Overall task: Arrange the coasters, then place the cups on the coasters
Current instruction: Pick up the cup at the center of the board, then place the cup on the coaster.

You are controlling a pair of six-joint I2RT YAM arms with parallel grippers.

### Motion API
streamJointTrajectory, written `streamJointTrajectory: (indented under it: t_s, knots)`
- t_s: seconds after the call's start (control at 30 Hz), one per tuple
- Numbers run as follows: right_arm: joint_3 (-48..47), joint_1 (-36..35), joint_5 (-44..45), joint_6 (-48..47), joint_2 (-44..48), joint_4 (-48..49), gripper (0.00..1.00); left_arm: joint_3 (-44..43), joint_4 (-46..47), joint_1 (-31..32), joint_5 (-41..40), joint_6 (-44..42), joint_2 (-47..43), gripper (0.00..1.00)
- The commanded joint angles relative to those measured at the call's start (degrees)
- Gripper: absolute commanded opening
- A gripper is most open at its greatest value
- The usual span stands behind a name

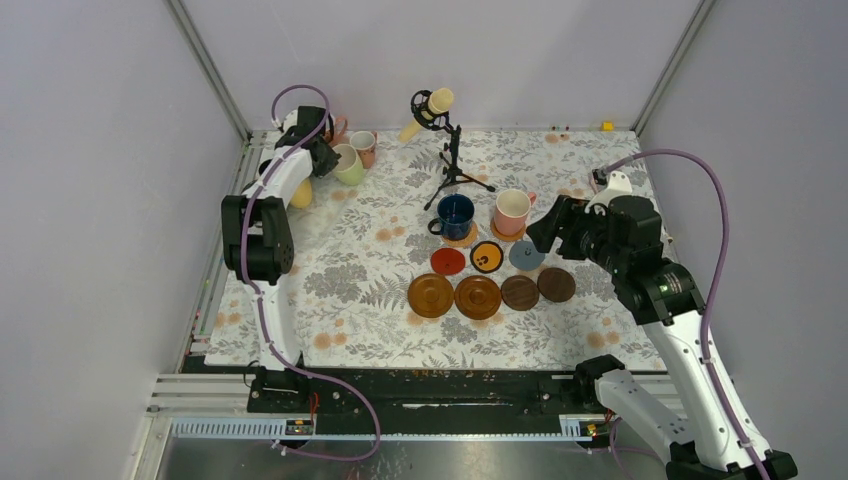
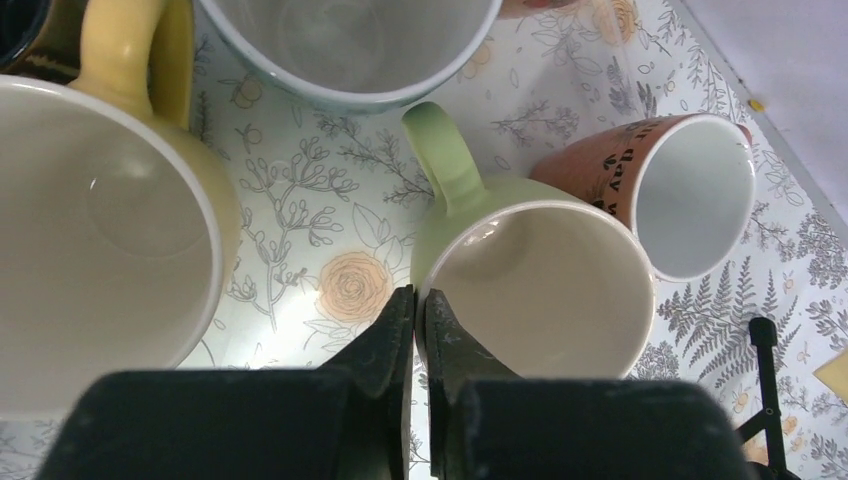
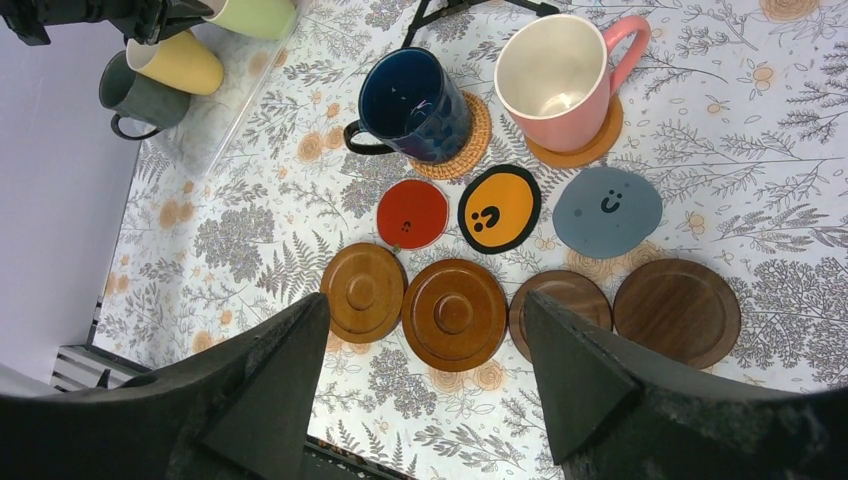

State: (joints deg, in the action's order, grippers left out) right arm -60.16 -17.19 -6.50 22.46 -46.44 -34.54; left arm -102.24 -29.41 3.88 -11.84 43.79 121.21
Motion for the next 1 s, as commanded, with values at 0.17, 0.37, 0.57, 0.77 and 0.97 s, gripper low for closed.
streamJointTrajectory:
  t_s: [0.17, 0.37, 0.57, 0.77, 0.97]
  knots:
    - [-2.4, -0.1, 3.5, 1.2, 1.3, -2.3, 0.79, -0.1, -1.0, 0.1, -0.5, -2.5, -11.9, 0.0]
    - [-1.5, -0.1, 3.0, 4.2, 2.2, -2.8, 0.79, 4.5, -1.4, 0.2, 1.7, -5.0, -20.3, 0.0]
    - [2.5, -0.1, -0.8, 10.5, 2.2, 0.6, 0.74, 11.0, -5.8, 1.4, 6.2, -8.5, -30.3, 0.0]
    - [4.9, -1.3, -2.4, 17.3, 0.9, 5.1, 0.71, 21.4, -5.0, 6.7, 10.7, -10.0, -43.6, 0.0]
    - [3.0, -12.2, 4.7, 18.4, -2.4, 6.1, 0.69, 24.7, -9.9, 15.0, 8.5, -13.5, -51.7, 0.0]
